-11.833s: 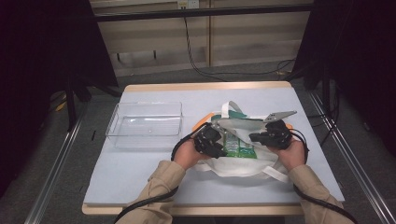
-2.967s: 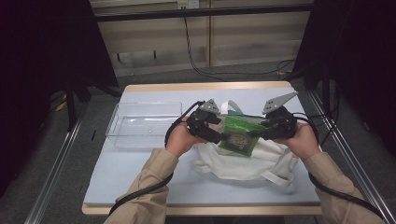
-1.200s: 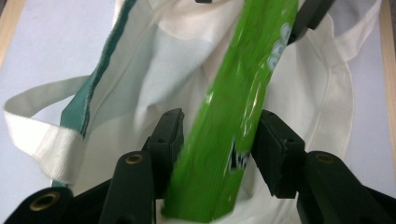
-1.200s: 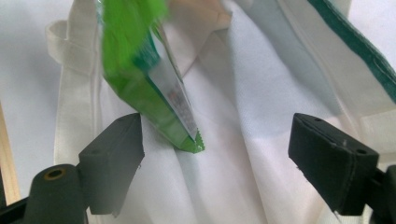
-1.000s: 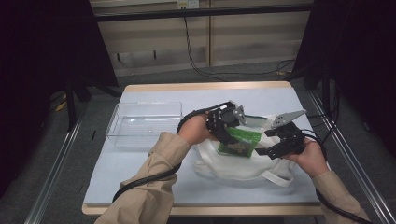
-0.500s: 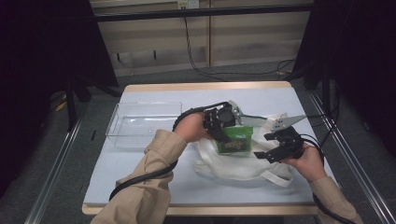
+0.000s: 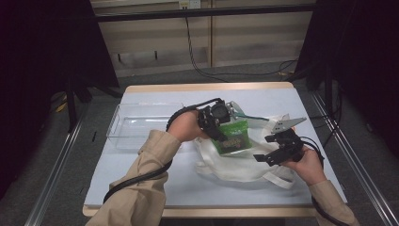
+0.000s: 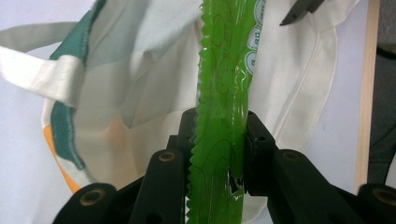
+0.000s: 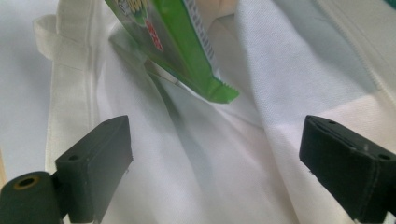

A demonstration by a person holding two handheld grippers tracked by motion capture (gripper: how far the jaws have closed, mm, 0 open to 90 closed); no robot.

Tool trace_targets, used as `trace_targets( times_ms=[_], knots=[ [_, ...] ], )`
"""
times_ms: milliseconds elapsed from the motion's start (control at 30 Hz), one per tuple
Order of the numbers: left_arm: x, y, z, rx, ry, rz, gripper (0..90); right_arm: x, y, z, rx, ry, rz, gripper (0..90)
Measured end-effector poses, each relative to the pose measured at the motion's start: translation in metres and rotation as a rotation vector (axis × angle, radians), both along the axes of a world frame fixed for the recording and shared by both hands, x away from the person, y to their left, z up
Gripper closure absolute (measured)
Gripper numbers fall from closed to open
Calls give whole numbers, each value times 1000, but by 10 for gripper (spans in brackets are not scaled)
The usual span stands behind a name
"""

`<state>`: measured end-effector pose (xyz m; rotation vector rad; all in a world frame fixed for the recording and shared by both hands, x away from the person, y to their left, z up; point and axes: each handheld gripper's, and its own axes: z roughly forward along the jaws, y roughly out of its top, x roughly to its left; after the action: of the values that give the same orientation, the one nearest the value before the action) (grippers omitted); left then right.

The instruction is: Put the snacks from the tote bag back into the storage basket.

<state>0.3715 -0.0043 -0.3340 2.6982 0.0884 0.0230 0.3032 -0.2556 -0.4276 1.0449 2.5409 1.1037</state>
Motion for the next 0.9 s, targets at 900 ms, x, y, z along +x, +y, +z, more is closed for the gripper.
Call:
trace_targets(
  times_ms=[900],
  knots=[
    [12,7,69,-23,42,43,757,2,-1,3,-11,17,21,17]
  ],
)
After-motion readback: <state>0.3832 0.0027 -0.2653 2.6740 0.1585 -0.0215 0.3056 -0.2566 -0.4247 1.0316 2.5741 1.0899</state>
